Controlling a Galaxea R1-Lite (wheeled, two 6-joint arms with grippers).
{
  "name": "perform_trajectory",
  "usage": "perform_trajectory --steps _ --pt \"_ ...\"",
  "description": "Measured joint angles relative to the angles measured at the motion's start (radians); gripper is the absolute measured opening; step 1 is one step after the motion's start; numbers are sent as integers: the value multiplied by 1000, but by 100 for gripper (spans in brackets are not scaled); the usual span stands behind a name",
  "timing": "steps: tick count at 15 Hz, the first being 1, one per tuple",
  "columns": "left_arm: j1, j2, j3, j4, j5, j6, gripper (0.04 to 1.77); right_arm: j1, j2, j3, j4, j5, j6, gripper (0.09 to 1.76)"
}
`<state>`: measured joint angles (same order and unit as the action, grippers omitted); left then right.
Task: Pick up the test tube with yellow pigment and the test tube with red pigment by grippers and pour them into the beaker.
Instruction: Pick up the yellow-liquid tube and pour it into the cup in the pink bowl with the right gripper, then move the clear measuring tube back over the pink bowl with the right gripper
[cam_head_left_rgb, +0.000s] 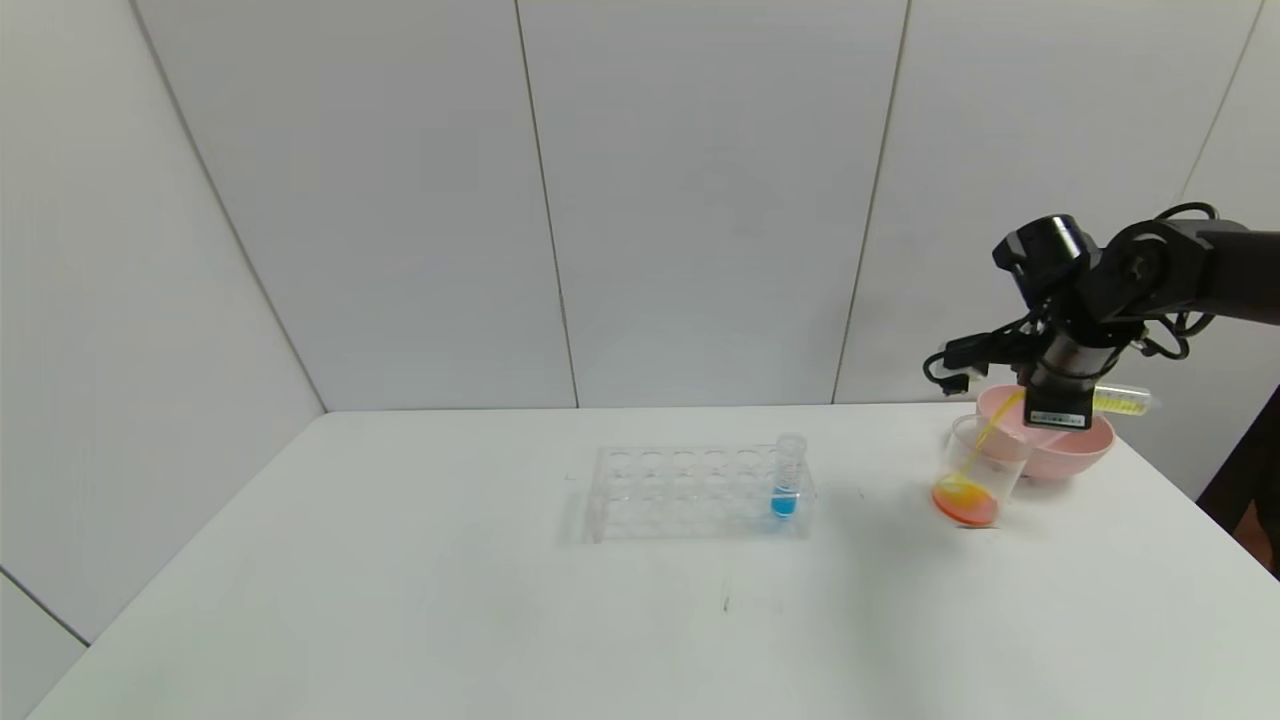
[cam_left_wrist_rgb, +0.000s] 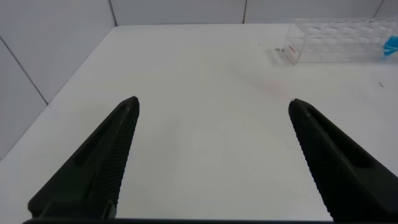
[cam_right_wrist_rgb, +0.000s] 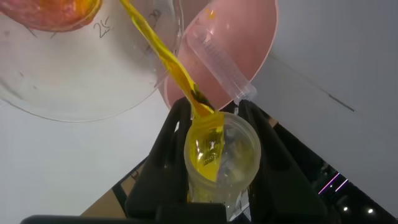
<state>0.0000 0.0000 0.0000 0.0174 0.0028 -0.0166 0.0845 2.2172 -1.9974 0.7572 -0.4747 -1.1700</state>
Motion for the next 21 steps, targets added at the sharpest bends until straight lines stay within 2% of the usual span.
perform_trajectory --steps 7,11,21 --pt "0 0 0 0 0 0 172 18 1 2 21 -53 -11 59" --pt "0 0 0 0 0 0 172 35 -5 2 16 -154 -50 59" --pt "0 0 0 0 0 0 172 43 -18 2 -7 -200 -78 59"
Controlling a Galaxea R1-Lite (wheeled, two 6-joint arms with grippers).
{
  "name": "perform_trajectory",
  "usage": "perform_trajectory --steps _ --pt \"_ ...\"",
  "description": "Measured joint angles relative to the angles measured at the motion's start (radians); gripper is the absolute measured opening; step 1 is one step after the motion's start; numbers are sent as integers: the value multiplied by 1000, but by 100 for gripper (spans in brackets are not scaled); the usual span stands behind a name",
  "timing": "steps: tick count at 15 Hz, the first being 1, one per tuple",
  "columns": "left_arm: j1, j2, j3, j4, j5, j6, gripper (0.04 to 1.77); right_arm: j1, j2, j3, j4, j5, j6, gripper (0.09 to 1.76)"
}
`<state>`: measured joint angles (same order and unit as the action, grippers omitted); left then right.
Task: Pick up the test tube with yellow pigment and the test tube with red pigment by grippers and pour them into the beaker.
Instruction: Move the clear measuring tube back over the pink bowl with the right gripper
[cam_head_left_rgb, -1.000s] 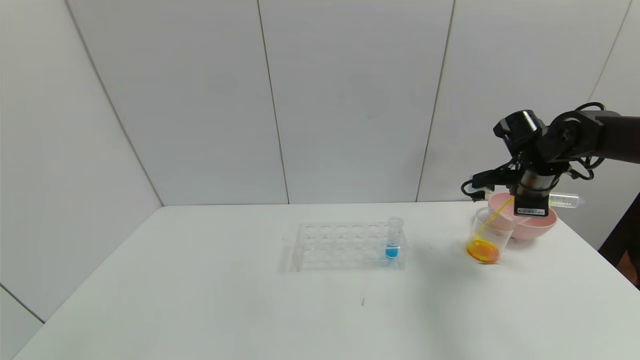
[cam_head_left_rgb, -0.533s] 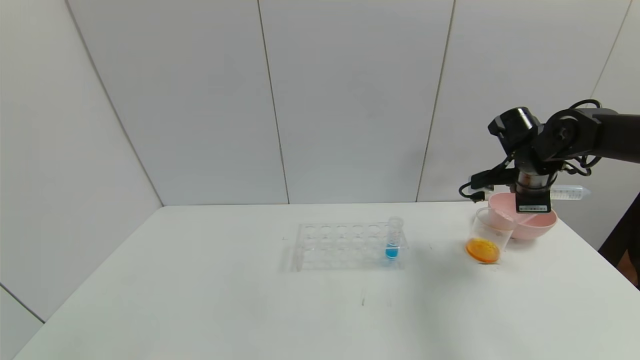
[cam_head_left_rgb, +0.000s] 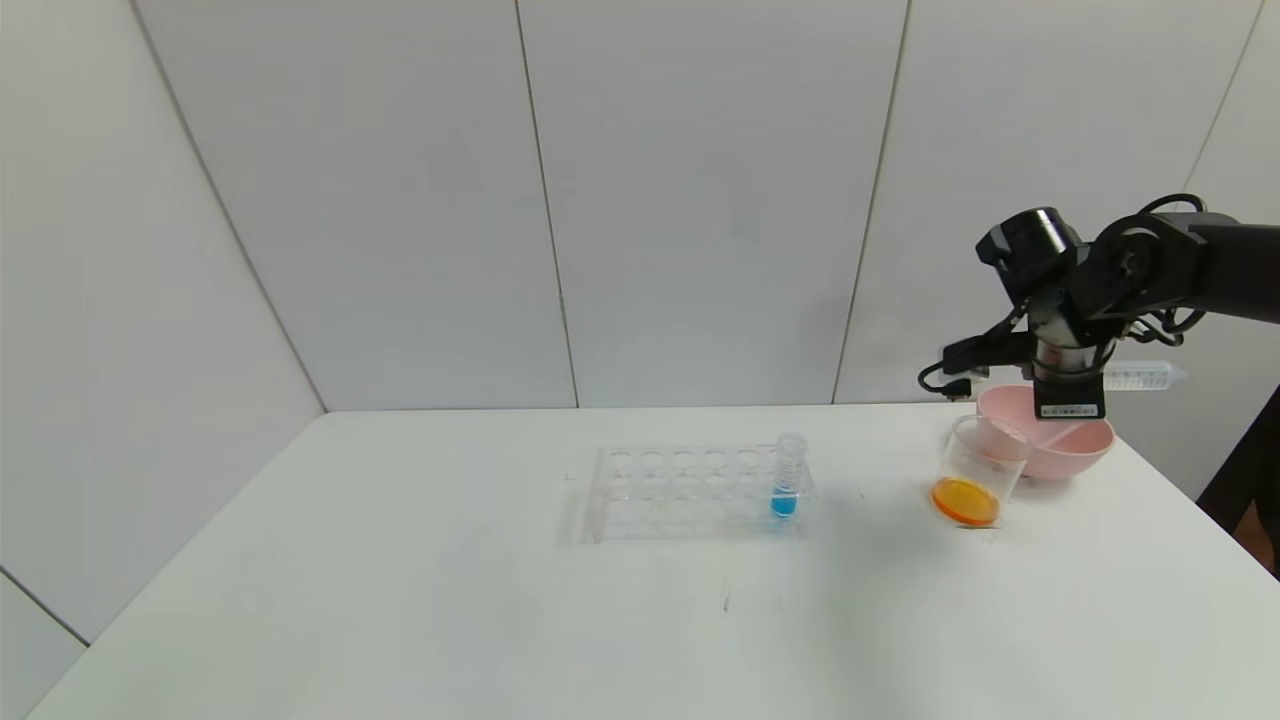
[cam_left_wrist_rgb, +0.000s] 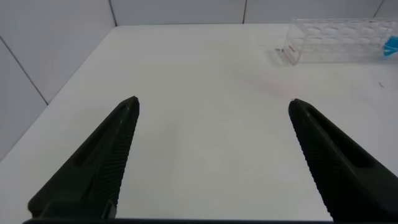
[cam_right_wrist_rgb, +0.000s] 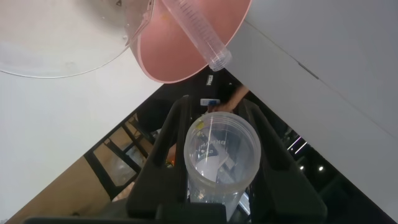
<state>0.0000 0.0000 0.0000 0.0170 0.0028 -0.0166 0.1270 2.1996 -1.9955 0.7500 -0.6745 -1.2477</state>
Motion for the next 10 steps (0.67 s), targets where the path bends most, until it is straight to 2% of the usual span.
perform_trajectory --steps 4,6,8,10 --pt "0 0 0 0 0 0 172 -1 -5 0 -1 2 4 59" --pt "0 0 0 0 0 0 172 -8 -11 0 -7 44 17 59" --pt "0 0 0 0 0 0 172 -27 -24 1 -23 181 34 59" --pt "0 0 0 0 0 0 172 -67 -46 2 -28 369 85 59"
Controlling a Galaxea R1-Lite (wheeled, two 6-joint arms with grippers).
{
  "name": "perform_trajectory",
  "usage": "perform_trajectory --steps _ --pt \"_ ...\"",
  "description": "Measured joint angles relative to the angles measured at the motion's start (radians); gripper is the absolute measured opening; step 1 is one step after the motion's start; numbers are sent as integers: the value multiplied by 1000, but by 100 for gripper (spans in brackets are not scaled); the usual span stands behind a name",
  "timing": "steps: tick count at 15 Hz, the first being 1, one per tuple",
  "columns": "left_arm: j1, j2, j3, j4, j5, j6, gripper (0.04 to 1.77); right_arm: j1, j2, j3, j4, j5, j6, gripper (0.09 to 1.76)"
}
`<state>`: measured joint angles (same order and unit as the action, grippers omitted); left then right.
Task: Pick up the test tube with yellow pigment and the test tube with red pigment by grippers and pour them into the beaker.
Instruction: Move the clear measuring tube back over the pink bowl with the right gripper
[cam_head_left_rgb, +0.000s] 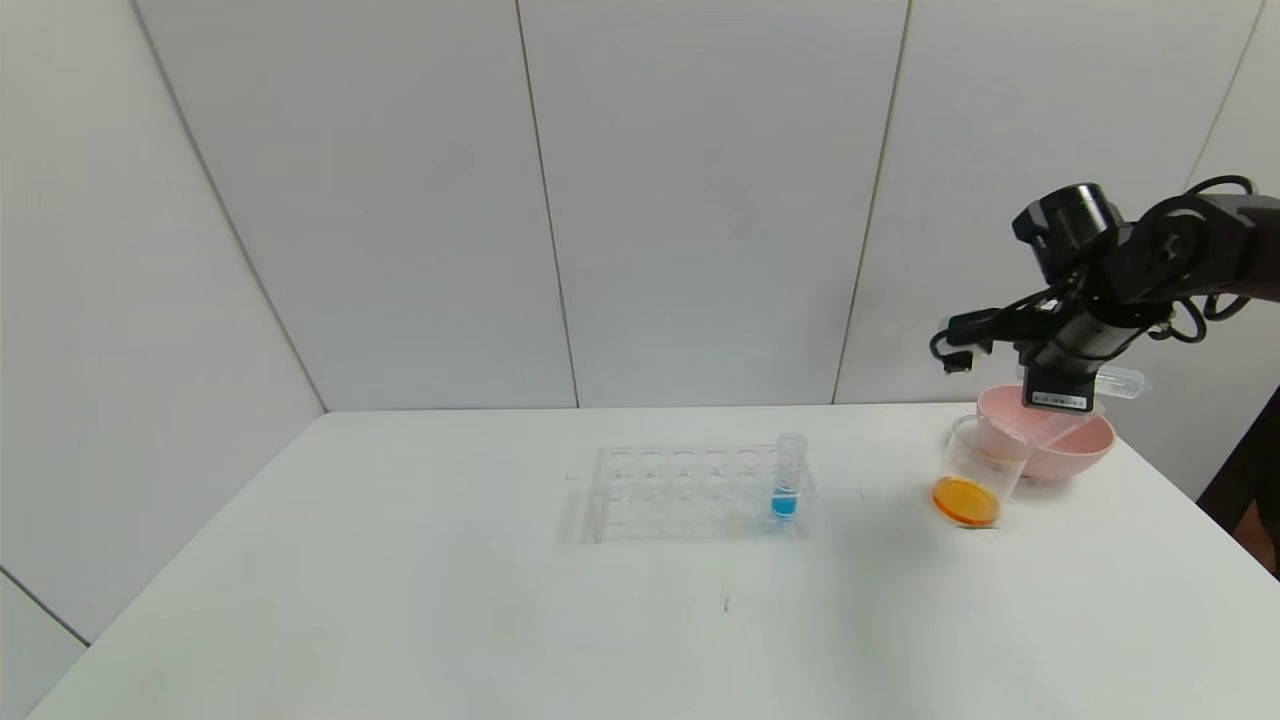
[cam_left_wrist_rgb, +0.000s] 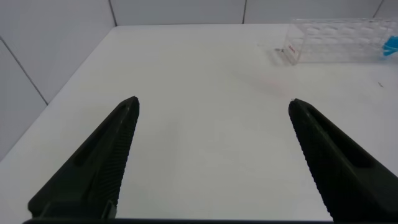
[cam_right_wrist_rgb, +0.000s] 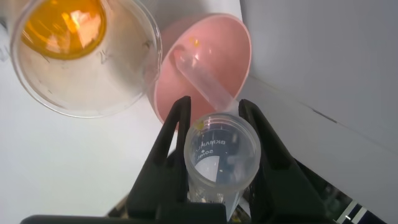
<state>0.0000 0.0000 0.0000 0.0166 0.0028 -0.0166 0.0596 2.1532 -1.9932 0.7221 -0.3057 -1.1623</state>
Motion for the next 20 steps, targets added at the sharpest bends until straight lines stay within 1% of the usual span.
perform_trajectory --steps 3,4,5,6,8,10,13,14,16,18,20 --pt "0 0 0 0 0 0 172 -75 -42 5 0 304 138 59" --pt "0 0 0 0 0 0 172 -102 -57 6 -1 392 194 59" --pt "0 0 0 0 0 0 172 -130 -70 7 -10 461 258 59" --pt "0 0 0 0 0 0 172 -153 -87 17 -29 506 331 59" --pt "0 0 0 0 0 0 172 -180 -126 76 -115 571 507 59" --pt "0 0 0 0 0 0 172 -191 -170 164 -314 599 702 59" --pt "0 0 0 0 0 0 172 -201 -222 310 -637 601 923 59" --pt "0 0 0 0 0 0 172 -203 -233 361 -735 585 969 59" --pt "0 0 0 0 0 0 172 -208 -243 464 -913 511 1033 59" --pt "0 0 0 0 0 0 172 -214 -236 548 -1077 463 1140 59" --pt "0 0 0 0 0 0 172 -219 -215 609 -1181 451 1214 59"
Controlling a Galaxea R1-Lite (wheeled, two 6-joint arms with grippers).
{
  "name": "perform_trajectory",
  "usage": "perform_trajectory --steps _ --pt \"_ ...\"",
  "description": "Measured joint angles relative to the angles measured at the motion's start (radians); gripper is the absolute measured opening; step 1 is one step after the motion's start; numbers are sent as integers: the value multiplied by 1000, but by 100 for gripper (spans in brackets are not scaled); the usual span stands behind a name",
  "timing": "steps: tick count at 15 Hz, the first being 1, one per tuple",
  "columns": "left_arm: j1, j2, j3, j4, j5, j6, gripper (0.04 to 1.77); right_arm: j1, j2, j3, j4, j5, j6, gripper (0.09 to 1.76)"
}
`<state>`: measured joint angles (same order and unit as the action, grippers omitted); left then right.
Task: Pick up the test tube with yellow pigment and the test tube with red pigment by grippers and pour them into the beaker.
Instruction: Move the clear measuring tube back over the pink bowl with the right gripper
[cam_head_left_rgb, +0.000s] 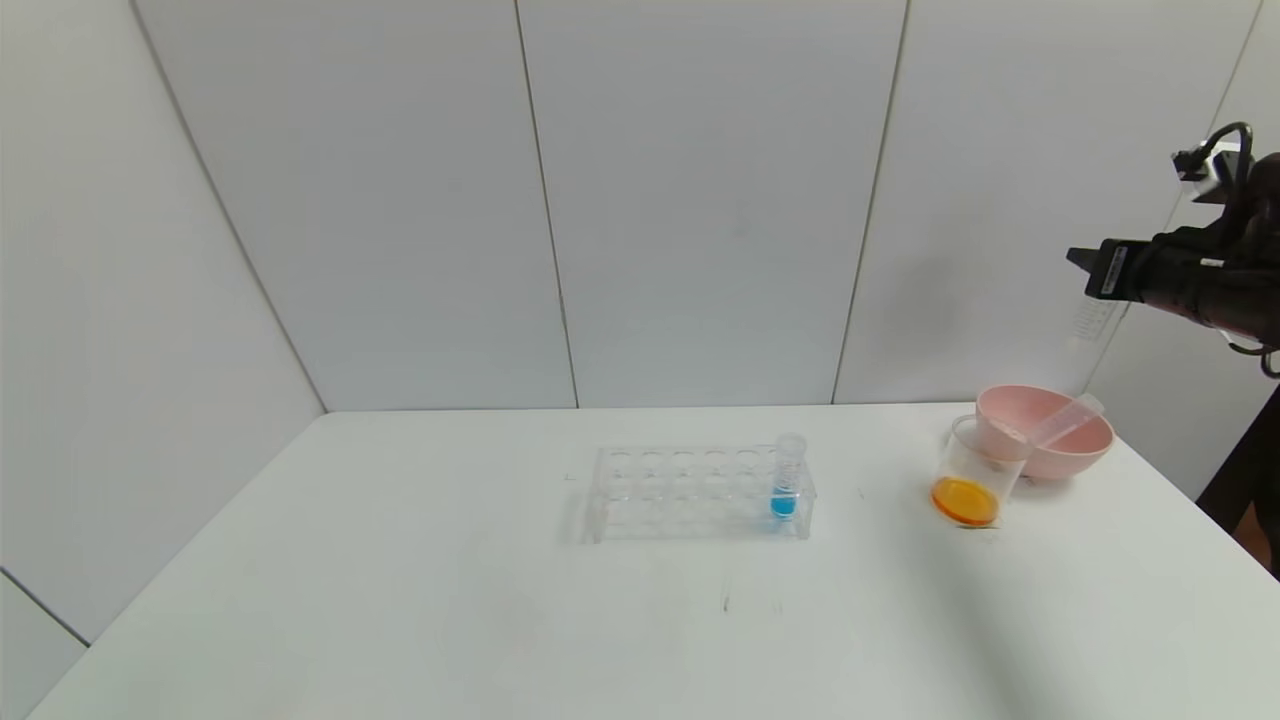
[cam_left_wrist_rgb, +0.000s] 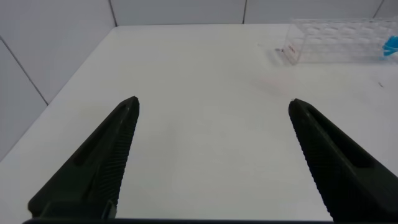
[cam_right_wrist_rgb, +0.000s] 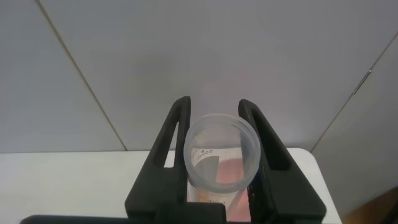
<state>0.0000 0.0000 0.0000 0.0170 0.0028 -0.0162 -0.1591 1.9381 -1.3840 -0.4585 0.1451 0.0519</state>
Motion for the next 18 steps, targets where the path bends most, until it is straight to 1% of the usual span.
perform_trajectory --steps 3,7,10,13,18 --pt "0 0 0 0 0 0 172 -22 51 77 -103 -6 13 59" --pt "0 0 0 0 0 0 172 -63 177 100 -259 -5 10 59" --pt "0 0 0 0 0 0 172 -90 253 86 -281 -5 7 59" --pt "0 0 0 0 0 0 172 -89 305 72 -320 -4 4 59" --pt "0 0 0 0 0 0 172 -77 335 64 -318 -5 2 59"
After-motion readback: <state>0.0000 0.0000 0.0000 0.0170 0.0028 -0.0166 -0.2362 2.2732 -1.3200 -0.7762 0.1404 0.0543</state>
